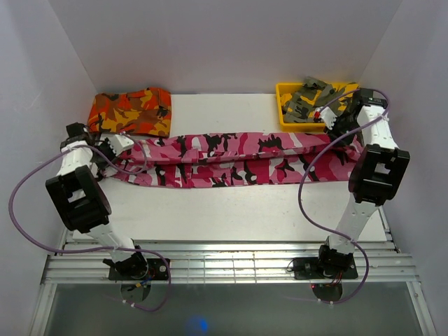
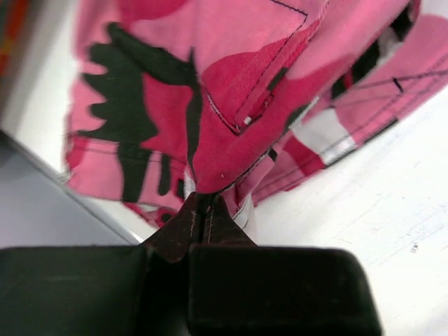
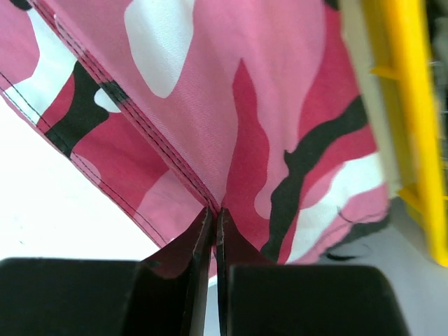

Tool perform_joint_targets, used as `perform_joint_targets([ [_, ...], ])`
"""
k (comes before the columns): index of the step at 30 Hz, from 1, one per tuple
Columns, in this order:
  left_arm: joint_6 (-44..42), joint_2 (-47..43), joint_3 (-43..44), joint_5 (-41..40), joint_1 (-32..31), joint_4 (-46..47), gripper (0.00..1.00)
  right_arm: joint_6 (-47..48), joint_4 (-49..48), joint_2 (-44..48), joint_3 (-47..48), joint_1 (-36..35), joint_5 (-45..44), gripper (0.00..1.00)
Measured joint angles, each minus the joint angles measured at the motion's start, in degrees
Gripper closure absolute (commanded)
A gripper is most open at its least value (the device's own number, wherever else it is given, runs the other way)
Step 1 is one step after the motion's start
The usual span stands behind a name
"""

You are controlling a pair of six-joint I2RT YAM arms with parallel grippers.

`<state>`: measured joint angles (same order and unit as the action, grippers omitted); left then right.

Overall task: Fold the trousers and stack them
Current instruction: Fold the trousers

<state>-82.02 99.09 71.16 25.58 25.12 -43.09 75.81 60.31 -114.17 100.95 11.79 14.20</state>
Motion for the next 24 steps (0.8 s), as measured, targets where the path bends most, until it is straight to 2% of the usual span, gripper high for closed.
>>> perform_joint_targets([
  [5,3.93,-0.11,4.52,4.09,2.62,0.52,1.0,0.11,1.36,2.16,1.75,-0.39,1.07,0.92],
  [9,5.51,-0.15,4.48,4.94,4.24,1.75,1.0,0.26,2.38,5.57,-0.33,-0.7,2.19,0.92],
  [13,5.99,-0.15,2.84,4.44,5.09,3.17,1.0,0.33,1.51,10.27,-8.11,-0.72,2.32,0.92],
  [16,5.55,-0.15,0.39,3.28,5.42,4.39,1.0,0.92,-1.27,13.38,-18.21,-0.63,0.87,0.92],
  [19,5.44,0.46,-1.25,1.81,5.51,4.57,1.0,5.95,-5.53,14.47,-28.28,-0.63,-1.81,0.91],
  [20,5.46,1.05,-1.29,1.46,5.51,4.59,1.0,7.34,-7.39,14.43,-31.39,-0.63,-2.58,0.79],
  [22,5.53,2.4,-1.31,0.33,5.53,4.94,1.0,9.01,-9.92,13.99,-35.67,-0.61,-5.11,0.63],
  [24,5.62,4.33,-1.31,-1.55,6.14,6.6,1.0,9.6,-11.72,13.44,-36.04,0.28,-7.69,0.37],
])
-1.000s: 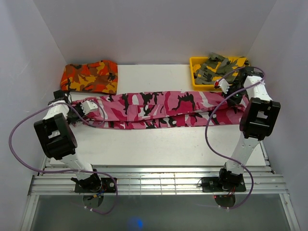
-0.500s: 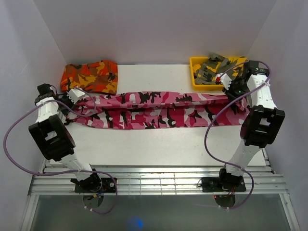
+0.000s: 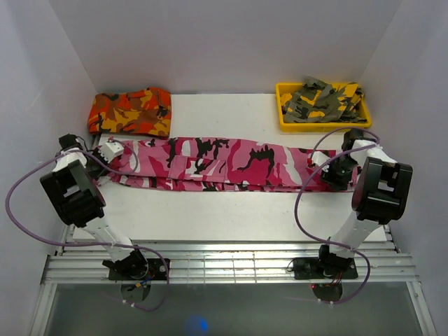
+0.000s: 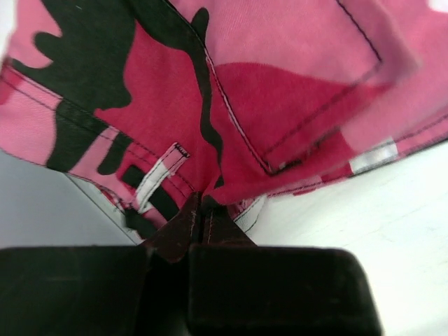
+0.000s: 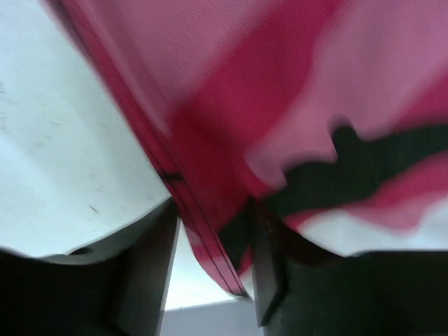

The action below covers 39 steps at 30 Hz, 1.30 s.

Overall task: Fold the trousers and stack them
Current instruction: Fold the trousers

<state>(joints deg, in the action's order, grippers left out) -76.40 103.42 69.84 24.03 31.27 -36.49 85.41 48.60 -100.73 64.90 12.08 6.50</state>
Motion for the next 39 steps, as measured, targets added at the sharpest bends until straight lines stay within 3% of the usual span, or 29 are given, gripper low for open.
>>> perform_joint_targets([
  [2,0.28,1.38,0.0,-1.42,0.76,1.2,1.0,0.09,-1.97,-0.04,0.7,1.07,-1.29,0.26],
  [5,0.94,2.1,-0.04,-3.1,1.81,2.32,0.97,0.57,-3.74,0.04,3.69,3.45,-1.75,0.29],
  [10,1.68,0.72,-2.03,-3.3,1.97,3.78,0.61,1.18,-2.97,1.07,8.57,8.26,-1.4,0.4],
  [13,2.19,-0.98,-4.17,-3.37,2.01,3.91,0.56,1.64,-2.82,2.62,8.61,10.34,-1.22,0.39],
  [22,5.18,-1.44,-4.39,-3.69,2.01,3.39,0.55,3.02,-3.43,2.91,5.35,9.11,0.79,0.35],
  [25,5.92,-1.44,-4.28,-3.69,2.01,3.1,0.55,3.13,-4.24,1.92,4.48,8.2,0.72,0.45],
  [28,6.51,-1.44,-4.26,-3.72,2.01,2.99,0.55,3.34,-5.25,0.15,3.87,7.5,0.26,0.69],
  [29,6.67,-1.44,-4.24,-3.74,2.01,2.95,0.55,3.15,-5.55,-0.68,3.91,7.37,0.13,0.84],
  [30,6.84,-1.44,-4.24,-3.76,2.01,2.86,0.56,3.1,-5.6,-1.64,4.15,7.28,-0.02,0.9],
  [39,8.79,-0.35,-3.61,-4.22,1.99,2.36,0.55,2.6,-1.27,-4.28,11.98,7.23,-2.56,0.92],
])
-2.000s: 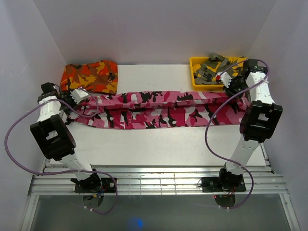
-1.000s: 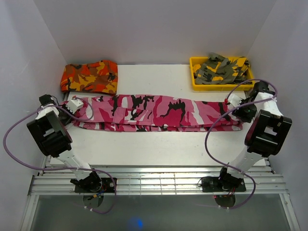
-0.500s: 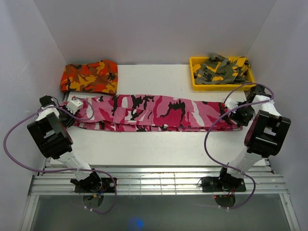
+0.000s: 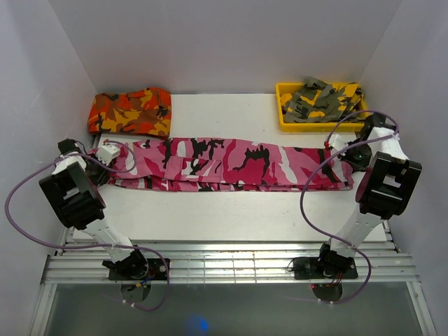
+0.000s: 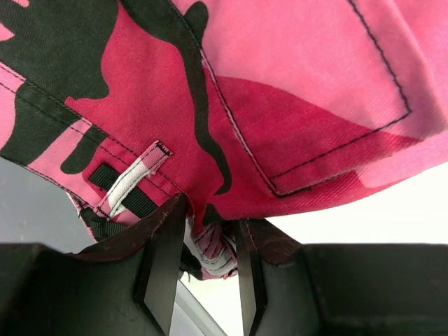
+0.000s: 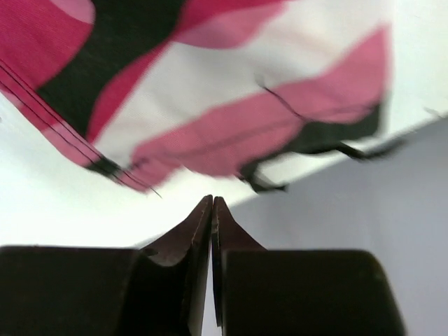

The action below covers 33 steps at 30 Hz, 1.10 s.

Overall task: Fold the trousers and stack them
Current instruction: Fold the trousers

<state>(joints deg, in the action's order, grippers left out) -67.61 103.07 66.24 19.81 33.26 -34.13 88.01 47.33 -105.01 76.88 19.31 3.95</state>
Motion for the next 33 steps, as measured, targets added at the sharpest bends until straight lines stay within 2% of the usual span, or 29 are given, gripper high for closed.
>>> perform_joint_targets([
  [1,0.17,0.11,0.15,-0.09,0.02,-0.17,0.54,-0.15,1.73,-0.2,2.43,0.0,0.07,0.92],
  [3,0.61,0.15,0.35,-0.24,0.02,-0.22,0.51,-1.57,6.08,-1.62,9.22,0.02,0.31,0.76],
  [4,0.92,0.15,0.42,-0.28,0.02,-0.22,0.45,-3.1,8.22,-2.82,12.94,0.07,0.76,0.67],
  [5,1.05,0.15,0.52,-0.26,0.02,-0.33,0.16,-4.87,10.43,-4.33,16.94,0.24,1.42,0.54],
  [6,1.01,0.11,0.7,-0.09,0.02,-0.35,0.08,-7.34,12.2,-6.03,20.72,0.57,2.47,0.52],
  [9,3.1,-1.09,1.16,1.75,0.22,-1.53,0.04,-15.43,16.59,-11.45,29.09,2.21,6.47,0.48],
  [12,5.16,-4.17,1.16,4.79,0.33,-3.19,0.04,-24.37,17.92,-14.51,30.6,4.09,10.56,0.49],
  [18,10.56,-12.02,2.38,10.78,0.31,-4.17,0.04,-44.68,13.88,-13.81,20.7,5.79,15.17,0.51],
  [22,13.77,-15.87,3.04,13.51,0.31,-4.28,0.03,-53.77,8.52,-13.53,14.03,5.77,15.78,0.48],
  [25,15.3,-17.09,3.65,14.47,0.31,-4.48,0.03,-57.68,5.95,-13.35,10.88,6.03,16.04,0.45],
  [33,16.94,-17.2,4.46,15.41,0.31,-5.84,0.03,-60.37,3.34,-9.75,9.46,8.83,16.7,0.45],
])
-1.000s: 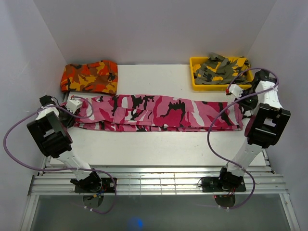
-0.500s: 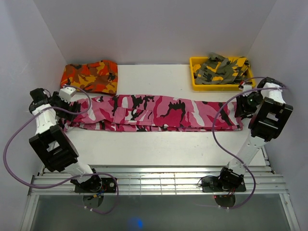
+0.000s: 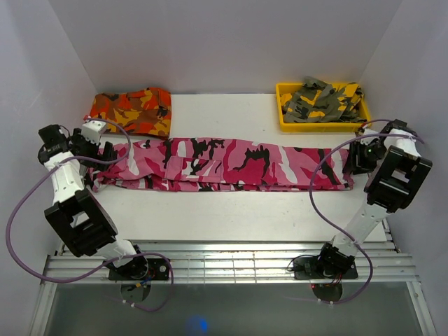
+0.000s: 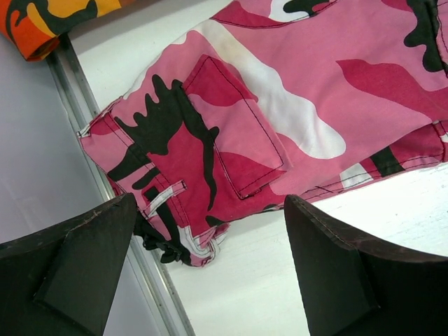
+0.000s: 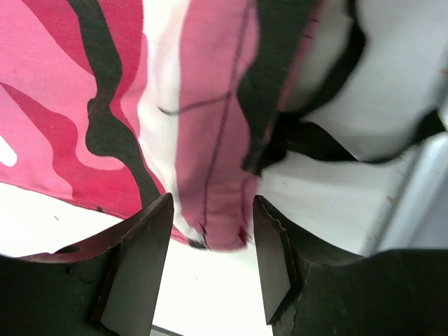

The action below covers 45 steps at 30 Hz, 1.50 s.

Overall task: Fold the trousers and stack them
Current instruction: Fold the trousers

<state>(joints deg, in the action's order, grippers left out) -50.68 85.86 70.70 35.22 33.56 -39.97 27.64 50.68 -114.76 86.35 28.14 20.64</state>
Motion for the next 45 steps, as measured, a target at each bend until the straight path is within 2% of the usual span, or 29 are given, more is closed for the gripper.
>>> perform_joint_targets([
  [1,0.07,0.0,0.0,0.0,0.0,-0.2,0.03,-0.17,-0.11,0.85,0.02,0.52,-0.35,0.44],
  [4,0.22,0.0,0.0,0.04,0.0,-0.37,0.03,-0.74,-0.83,3.58,0.11,1.75,-2.34,0.33],
  [8,1.25,0.13,0.42,0.17,-0.04,-0.55,0.02,-1.55,-2.29,4.96,0.09,2.47,-4.2,0.31],
  [11,2.34,0.24,1.07,0.11,-0.04,-0.52,0.02,-1.97,-3.1,3.28,-0.02,2.49,-4.61,0.33],
  [18,5.75,2.38,2.34,-2.62,-0.07,-0.26,0.02,-1.75,-4.52,-2.4,-1.38,2.51,-2.95,0.57],
  [22,7.69,3.78,2.34,-4.11,-0.07,-0.09,0.02,-1.36,-3.63,-3.23,-1.07,2.56,-0.59,0.79],
  [23,8.24,4.07,2.34,-4.42,-0.07,0.07,0.02,-1.05,-2.93,-3.69,-0.61,2.58,0.2,0.91],
  [27,8.09,5.7,2.54,-4.46,-0.04,-0.85,0.11,0.07,-0.59,-4.76,0.96,2.93,2.08,0.92],
  [30,3.8,5.88,1.11,-2.82,-0.7,-2.43,0.11,1.27,2.97,-5.38,4.11,3.5,2.73,0.92],
  [33,-3.54,0.02,-8.31,-3.63,-5.38,1.42,0.14,1.81,6.14,-6.51,7.89,3.96,3.58,0.92],
  [36,-11.47,-6.21,-16.15,-3.26,-14.56,2.25,0.15,2.36,8.28,-7.02,8.9,4.09,3.58,0.92],
  [38,-15.87,-7.26,-16.85,-2.36,-19.39,2.62,0.16,2.49,8.81,-7.13,9.11,4.13,3.54,0.92],
  [45,-27.91,-5.55,-16.96,-4.37,-29.33,5.77,0.24,2.38,9.03,-7.21,9.11,4.11,3.54,0.92],
])
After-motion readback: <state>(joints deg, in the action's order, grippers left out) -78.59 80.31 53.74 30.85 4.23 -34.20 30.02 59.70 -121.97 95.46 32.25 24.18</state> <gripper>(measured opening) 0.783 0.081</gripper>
